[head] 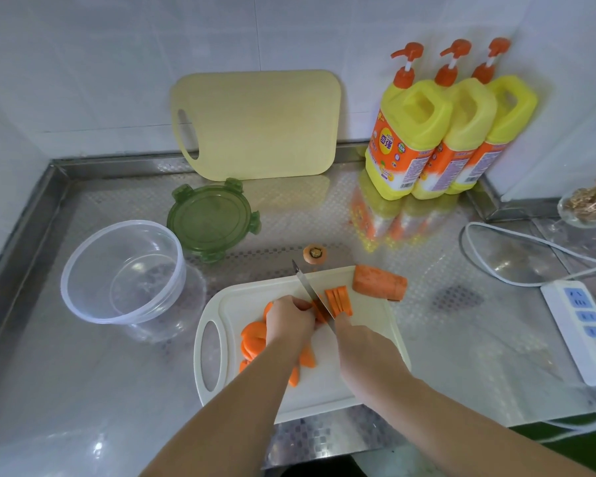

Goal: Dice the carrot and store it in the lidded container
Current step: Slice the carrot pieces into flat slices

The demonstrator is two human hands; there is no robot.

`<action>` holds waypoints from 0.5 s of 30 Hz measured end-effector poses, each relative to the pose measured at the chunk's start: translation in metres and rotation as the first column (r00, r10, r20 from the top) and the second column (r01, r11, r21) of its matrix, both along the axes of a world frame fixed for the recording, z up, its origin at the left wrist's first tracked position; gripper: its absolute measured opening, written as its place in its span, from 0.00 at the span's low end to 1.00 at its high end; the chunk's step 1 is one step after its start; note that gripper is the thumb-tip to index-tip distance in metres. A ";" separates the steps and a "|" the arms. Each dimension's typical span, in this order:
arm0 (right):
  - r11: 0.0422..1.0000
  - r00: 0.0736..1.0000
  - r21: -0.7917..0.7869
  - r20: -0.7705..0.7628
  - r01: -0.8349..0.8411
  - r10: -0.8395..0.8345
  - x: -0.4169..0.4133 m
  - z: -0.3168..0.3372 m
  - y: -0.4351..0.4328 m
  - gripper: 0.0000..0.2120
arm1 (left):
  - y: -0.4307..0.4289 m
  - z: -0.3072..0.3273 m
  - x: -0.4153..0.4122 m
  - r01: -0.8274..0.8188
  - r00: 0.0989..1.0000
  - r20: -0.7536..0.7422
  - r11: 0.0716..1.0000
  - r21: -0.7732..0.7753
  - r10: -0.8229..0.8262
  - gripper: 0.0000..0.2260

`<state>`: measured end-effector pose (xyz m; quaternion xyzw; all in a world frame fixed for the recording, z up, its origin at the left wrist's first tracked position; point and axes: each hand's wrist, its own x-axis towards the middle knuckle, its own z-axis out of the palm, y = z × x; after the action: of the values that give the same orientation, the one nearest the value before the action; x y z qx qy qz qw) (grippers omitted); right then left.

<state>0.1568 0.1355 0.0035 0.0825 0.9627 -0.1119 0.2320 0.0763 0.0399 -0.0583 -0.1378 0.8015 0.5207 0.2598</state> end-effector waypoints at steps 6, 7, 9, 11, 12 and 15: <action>1.000 1.000 0.030 0.002 0.001 -0.002 0.000 -0.005 -0.005 0.20 | -0.001 0.002 0.001 -0.007 1.000 -0.002 1.000 0.005 0.007 0.08; 1.000 1.000 0.022 -0.001 0.002 -0.002 0.000 -0.006 -0.004 0.20 | -0.001 0.003 0.001 -0.003 1.000 0.002 1.000 0.008 0.003 0.08; 0.999 0.999 -0.018 -0.012 0.031 -0.032 0.001 -0.009 0.001 0.17 | -0.001 0.001 0.000 0.019 1.000 -0.003 1.000 0.004 -0.019 0.10; 0.993 0.996 -0.078 -0.018 0.084 -0.086 0.001 -0.010 0.008 0.13 | -0.001 0.001 0.001 0.035 0.999 -0.006 0.999 0.000 -0.035 0.13; 0.988 0.993 -0.110 -0.025 0.112 -0.115 0.000 -0.009 0.011 0.13 | -0.001 0.001 0.001 0.028 1.000 -0.002 1.000 0.003 -0.028 0.14; 0.976 0.983 -0.154 -0.081 0.152 -0.165 0.001 -0.003 0.015 0.13 | -0.001 -0.002 0.001 0.009 1.000 -0.002 1.000 -0.010 -0.009 0.06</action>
<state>0.1577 0.1509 0.0010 0.1365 0.9520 -0.2043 0.1826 0.0769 0.0390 -0.0606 -0.1347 0.8049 0.5158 0.2606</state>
